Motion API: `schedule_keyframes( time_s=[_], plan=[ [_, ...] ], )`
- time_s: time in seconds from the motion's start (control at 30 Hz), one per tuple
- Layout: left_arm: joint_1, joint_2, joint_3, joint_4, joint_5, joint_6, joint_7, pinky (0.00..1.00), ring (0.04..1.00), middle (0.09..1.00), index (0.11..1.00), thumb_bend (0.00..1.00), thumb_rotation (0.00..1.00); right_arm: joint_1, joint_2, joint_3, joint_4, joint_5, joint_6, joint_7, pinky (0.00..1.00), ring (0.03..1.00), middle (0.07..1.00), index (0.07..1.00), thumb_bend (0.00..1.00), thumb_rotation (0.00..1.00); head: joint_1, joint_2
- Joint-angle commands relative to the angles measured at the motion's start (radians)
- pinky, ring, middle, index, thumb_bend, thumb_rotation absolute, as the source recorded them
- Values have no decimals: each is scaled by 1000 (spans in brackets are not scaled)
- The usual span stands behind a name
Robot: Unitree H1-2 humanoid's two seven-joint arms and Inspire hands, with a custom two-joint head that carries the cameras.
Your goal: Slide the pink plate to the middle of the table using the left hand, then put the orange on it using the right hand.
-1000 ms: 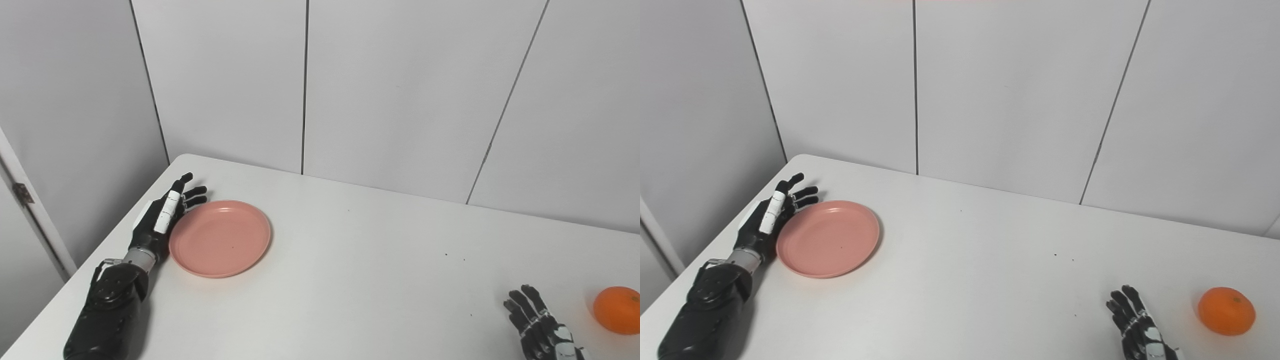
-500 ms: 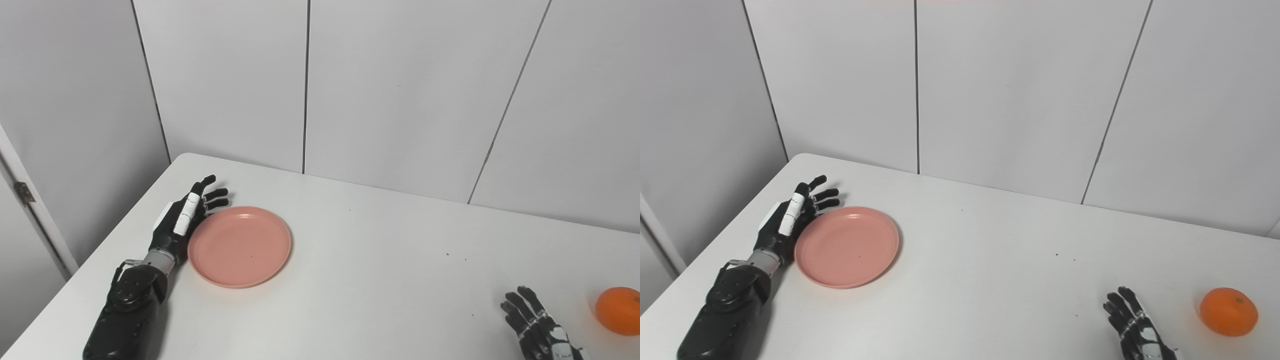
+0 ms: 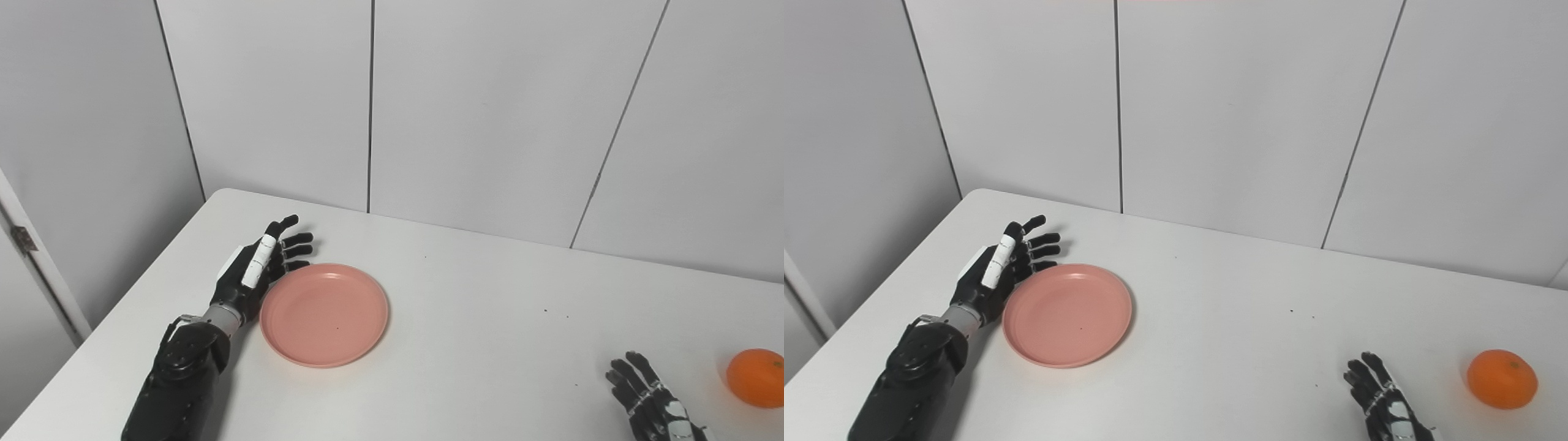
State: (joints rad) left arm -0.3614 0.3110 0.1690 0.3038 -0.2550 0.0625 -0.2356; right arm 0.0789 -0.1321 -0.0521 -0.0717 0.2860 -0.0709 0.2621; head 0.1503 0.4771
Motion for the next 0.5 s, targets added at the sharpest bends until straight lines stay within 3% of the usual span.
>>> schedule_keyframes(
  time_s=[0.0, 0.23, 0.47],
  plan=[
    [-19, 1, -7, -50, 8, 11, 7, 698, 790, 787, 876, 1000, 887, 81, 37, 25, 78, 8, 27, -1, 966, 900, 890, 907, 796, 904, 1, 2],
    [3, -26, -31, -129, 17, 80, 20, 695, 790, 789, 870, 1000, 876, 85, 38, 27, 69, 8, 32, -2, 960, 897, 886, 905, 800, 899, -2, 7],
    [14, -47, -45, -140, 26, 83, 18, 670, 781, 794, 858, 1000, 872, 89, 42, 29, 56, 3, 42, -8, 964, 899, 885, 907, 788, 898, -5, 11]
  ],
)
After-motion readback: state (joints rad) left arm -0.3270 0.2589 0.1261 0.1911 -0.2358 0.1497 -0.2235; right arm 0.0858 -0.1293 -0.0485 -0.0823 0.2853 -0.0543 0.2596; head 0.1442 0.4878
